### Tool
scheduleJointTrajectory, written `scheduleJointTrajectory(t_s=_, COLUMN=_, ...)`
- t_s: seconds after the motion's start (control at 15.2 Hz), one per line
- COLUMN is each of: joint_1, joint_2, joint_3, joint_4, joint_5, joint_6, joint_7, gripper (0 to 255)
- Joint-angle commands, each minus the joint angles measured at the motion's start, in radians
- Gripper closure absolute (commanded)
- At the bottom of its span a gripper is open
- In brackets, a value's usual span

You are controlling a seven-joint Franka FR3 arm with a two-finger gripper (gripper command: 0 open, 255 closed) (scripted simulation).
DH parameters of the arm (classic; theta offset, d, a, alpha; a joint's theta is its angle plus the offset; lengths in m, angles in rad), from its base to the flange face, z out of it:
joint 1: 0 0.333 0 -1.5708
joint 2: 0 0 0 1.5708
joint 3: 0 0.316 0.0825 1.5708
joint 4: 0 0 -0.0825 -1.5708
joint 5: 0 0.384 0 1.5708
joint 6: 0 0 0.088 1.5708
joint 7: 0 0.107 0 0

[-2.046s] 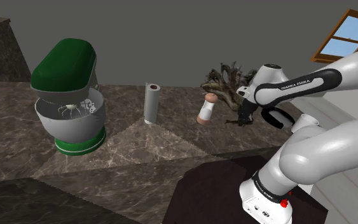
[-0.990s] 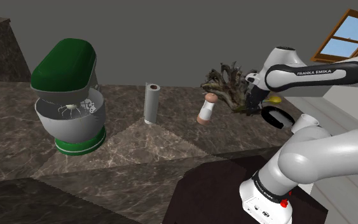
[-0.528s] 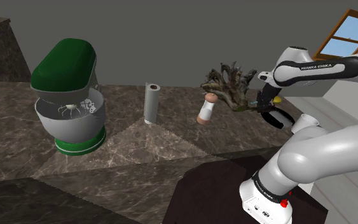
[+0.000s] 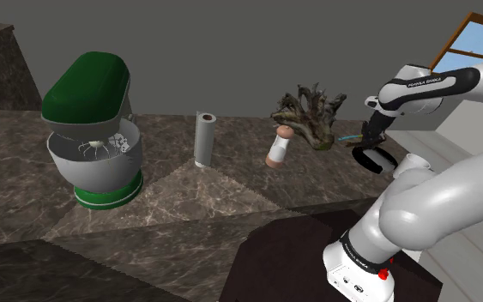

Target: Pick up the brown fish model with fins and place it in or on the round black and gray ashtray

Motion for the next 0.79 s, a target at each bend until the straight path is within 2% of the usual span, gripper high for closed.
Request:
scheduleJointTrajectory(t_s=0.0, joint_1=0.063, joint_2=0.059, joint_3=-0.101, joint_4=0.058, joint_5=0.044, joint_6=0.019, joint_7=-0.077, gripper=255)
scheduleJointTrajectory(t_s=0.13, joint_1=0.159, joint_2=0.120, joint_3=-0.230, joint_4=0.120, joint_5=0.104, joint_6=0.031, joint_7=-0.159, gripper=255)
scheduleJointTrajectory(t_s=0.2, joint_1=0.228, joint_2=0.152, joint_3=-0.316, joint_4=0.152, joint_5=0.139, joint_6=0.037, joint_7=-0.202, gripper=255)
scheduleJointTrajectory(t_s=0.33, joint_1=0.432, joint_2=0.176, joint_3=-0.546, joint_4=0.221, joint_5=0.173, joint_6=0.033, joint_7=-0.260, gripper=255)
scheduleJointTrajectory(t_s=0.4, joint_1=0.526, joint_2=0.154, joint_3=-0.649, joint_4=0.260, joint_5=0.154, joint_6=0.021, joint_7=-0.263, gripper=255)
scheduleJointTrajectory(t_s=0.46, joint_1=0.591, joint_2=0.115, joint_3=-0.717, joint_4=0.301, joint_5=0.117, joint_6=0.003, joint_7=-0.253, gripper=255)
scheduleJointTrajectory(t_s=0.73, joint_1=0.747, joint_2=-0.041, joint_3=-0.871, joint_4=0.477, joint_5=-0.010, joint_6=-0.080, joint_7=-0.234, gripper=255)
